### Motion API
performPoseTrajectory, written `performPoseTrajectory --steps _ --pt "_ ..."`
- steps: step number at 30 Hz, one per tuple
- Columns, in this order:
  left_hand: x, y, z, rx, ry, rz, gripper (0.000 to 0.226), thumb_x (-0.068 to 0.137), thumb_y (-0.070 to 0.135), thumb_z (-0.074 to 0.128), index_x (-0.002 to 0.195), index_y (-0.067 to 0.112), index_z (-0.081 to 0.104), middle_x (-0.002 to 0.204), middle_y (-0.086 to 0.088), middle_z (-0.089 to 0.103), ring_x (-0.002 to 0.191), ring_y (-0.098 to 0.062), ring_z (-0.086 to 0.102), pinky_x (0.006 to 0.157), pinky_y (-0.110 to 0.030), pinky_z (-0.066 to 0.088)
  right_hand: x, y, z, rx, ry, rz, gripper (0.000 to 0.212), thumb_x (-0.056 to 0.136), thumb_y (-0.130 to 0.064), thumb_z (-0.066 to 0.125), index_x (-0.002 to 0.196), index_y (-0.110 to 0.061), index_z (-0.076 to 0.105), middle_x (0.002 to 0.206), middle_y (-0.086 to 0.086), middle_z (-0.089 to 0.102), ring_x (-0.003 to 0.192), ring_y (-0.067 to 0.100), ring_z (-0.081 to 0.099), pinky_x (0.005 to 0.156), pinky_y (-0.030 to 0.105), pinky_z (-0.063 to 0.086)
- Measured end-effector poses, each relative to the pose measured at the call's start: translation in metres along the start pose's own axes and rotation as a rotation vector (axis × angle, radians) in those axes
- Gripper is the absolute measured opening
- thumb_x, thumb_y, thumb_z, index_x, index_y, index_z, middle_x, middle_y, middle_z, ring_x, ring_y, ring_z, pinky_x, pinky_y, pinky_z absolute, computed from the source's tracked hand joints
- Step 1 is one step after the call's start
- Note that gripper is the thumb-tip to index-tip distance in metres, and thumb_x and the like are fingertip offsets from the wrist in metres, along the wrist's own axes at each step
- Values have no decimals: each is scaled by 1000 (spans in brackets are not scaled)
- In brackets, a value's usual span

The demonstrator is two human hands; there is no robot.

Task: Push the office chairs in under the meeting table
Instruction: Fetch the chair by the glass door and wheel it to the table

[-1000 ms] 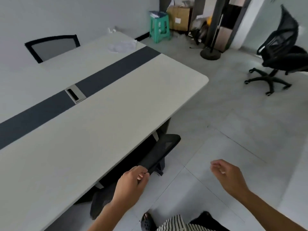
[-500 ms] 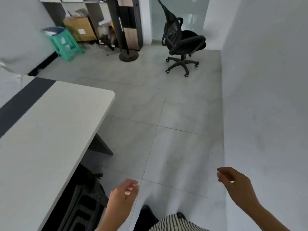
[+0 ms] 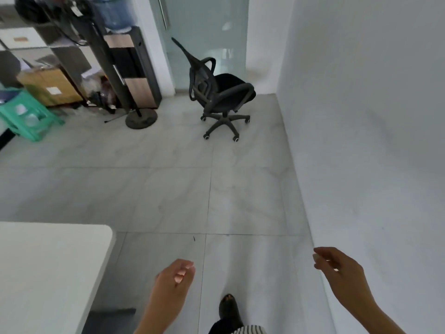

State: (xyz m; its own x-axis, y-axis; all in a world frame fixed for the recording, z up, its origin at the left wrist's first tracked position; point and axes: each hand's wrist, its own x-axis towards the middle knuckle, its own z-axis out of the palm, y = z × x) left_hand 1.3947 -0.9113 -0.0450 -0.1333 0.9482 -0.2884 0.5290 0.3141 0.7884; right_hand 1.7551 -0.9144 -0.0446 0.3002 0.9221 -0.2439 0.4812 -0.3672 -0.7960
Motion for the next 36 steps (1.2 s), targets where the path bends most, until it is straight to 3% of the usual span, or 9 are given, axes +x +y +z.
performPoseTrajectory --steps 5,10,14,17,22,27,31,34,36 --pt "112 58 -22 35 -17 86 13 84 16 63 75 25 65 70 9 68 65 -9 61 60 -21 46 78 -45 16 48 26 28 9 87 -23 64 94 -28 68 83 -12 72 81 9 69 73 27 49" --pt "202 88 -18 41 -46 106 9 85 16 62 81 23 65 78 18 67 71 -6 62 61 -16 45 158 -55 29 50 14 84 11 87 -23 65 89 -34 66 85 -28 68 79 6 69 68 21 51" --pt "277 104 -8 30 -50 65 18 85 15 64 78 31 65 80 16 69 71 -7 64 67 -22 50 247 -73 32 69 37 95 13 87 -19 66 89 -32 67 85 -28 68 75 0 68 71 11 47" --pt "344 126 -11 5 6 34 23 84 12 65 74 32 66 76 7 71 68 -9 66 64 -17 49 332 -99 30 94 30 83 12 86 -19 66 89 -30 67 80 -24 69 72 -2 66 67 7 46" --pt "443 172 -44 -34 151 29 27 81 13 68 78 39 65 72 6 71 66 -13 68 63 -24 52 470 -184 35 69 -40 -34 11 87 -21 66 88 -32 67 77 -21 70 72 -1 67 63 10 47" --pt "508 178 -70 -122 286 -103 9 68 34 66 73 42 66 68 -6 71 61 -15 68 59 -25 52 584 -265 71 9 -143 -141 11 86 -23 66 89 -33 67 76 -19 71 72 -1 67 61 10 47" --pt "578 164 -96 -133 344 -171 23 54 56 58 72 43 66 67 -4 71 62 -15 67 60 -27 52 657 -313 124 -9 -172 -176 12 87 -21 65 89 -33 67 77 -20 71 72 0 67 61 9 47" --pt "646 166 -128 -96 304 -173 9 64 42 66 73 44 66 66 -1 71 62 -14 67 63 -28 52 700 -343 168 -16 -166 -174 12 86 -19 65 89 -31 67 75 -21 70 72 0 67 63 11 47" --pt "697 170 -151 -44 272 -137 23 76 21 71 75 43 65 66 0 71 61 -13 67 62 -26 51 723 -367 193 -11 -180 -152 13 86 -20 66 89 -32 67 78 -25 69 73 1 67 64 15 48"
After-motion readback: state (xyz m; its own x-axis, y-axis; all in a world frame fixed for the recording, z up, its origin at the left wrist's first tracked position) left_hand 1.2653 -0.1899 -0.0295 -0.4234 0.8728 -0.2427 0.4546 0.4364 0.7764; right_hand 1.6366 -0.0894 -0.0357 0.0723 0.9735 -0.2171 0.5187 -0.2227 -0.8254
